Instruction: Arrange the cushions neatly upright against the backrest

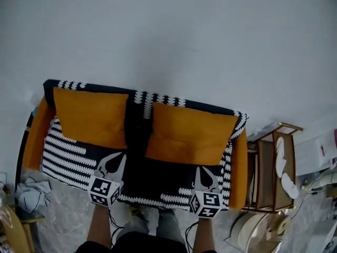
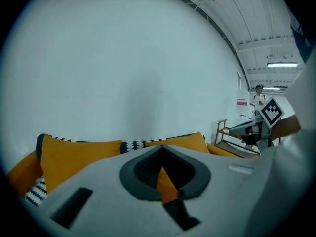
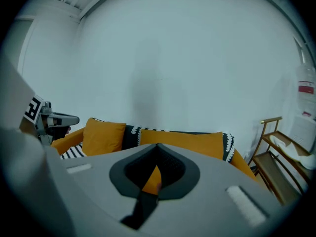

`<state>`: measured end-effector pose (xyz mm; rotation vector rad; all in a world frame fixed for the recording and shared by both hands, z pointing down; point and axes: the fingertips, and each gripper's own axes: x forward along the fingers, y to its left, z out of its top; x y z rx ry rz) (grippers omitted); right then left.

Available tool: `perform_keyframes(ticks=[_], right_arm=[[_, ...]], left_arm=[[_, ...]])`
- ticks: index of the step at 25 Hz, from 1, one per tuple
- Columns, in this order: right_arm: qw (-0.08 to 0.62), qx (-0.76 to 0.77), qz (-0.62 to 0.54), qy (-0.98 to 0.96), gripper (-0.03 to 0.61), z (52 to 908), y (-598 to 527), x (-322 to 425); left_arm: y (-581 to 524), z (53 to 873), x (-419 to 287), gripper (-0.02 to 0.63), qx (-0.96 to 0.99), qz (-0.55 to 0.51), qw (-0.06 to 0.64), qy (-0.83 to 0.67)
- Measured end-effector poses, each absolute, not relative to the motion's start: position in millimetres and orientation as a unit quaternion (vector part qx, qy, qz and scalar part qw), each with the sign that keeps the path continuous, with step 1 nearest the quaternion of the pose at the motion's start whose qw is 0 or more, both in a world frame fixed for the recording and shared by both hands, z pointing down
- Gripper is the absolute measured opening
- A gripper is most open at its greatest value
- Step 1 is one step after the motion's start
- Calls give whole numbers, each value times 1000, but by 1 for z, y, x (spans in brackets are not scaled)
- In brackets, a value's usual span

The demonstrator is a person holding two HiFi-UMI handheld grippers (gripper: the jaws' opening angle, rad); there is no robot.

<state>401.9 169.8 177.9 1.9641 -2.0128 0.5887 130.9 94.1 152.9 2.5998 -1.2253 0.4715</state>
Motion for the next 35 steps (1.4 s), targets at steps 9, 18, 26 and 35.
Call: perform_keyframes(ticks=[9,18,26,35], right_arm=[[112,681,178,-701,14,119,196,364],[102,673,156,-716,13,70,204,378],[103,665,139,-727,14,50,210,424],[86,664,128,-732,12,29,220,452]], left_arm=[[116,93,101,-3,894,138,87,-417],[131,42,108,-3,891,117,74,-433],[148,15,129,-2,883,111,65,-450],[163,-4,147,-2,881,116,37,-458]])
